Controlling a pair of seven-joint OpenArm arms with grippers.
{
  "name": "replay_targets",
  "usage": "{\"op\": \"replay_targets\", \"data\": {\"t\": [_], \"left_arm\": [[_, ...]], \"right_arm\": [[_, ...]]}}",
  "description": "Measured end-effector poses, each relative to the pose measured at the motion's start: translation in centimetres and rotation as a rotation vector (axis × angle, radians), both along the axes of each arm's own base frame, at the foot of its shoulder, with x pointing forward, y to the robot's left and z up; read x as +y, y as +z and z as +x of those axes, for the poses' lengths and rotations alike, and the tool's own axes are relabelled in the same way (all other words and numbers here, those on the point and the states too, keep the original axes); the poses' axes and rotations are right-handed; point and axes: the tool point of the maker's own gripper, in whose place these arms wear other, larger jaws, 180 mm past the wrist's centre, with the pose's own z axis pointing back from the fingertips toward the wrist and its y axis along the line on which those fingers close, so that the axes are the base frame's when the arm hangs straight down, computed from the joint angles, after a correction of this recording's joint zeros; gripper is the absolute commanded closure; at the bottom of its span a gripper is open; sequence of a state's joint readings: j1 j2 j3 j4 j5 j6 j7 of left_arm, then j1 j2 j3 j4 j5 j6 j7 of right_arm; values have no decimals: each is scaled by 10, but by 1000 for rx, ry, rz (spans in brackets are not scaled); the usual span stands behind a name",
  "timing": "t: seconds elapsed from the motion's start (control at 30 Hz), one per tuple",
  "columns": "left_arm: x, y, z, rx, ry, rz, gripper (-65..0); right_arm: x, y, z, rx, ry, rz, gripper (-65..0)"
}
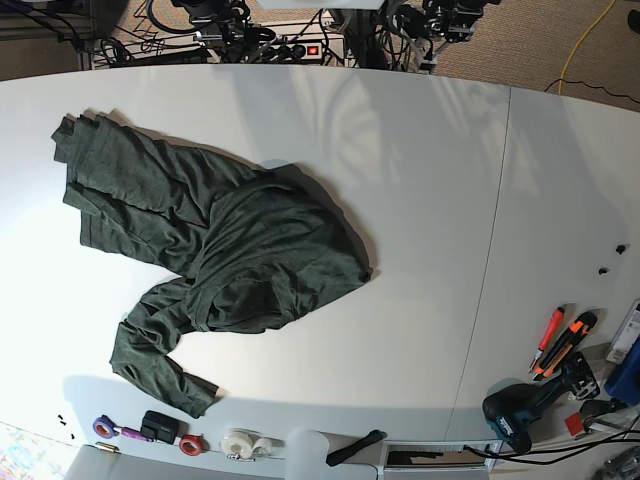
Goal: Layout the t-shirt on the table in an organized manner, then fold the t-shirt properly
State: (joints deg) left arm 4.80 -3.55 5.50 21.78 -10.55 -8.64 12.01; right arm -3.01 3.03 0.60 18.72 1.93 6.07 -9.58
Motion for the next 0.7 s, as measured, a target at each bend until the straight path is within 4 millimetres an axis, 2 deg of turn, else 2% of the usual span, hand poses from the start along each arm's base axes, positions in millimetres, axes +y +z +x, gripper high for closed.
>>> {"op": "replay_targets", "data": {"t": [0.7], "left_arm": [[-1, 1, 7, -17, 0, -3, 0]], "right_arm": [[-1, 0, 0, 0, 0, -2, 0]]}}
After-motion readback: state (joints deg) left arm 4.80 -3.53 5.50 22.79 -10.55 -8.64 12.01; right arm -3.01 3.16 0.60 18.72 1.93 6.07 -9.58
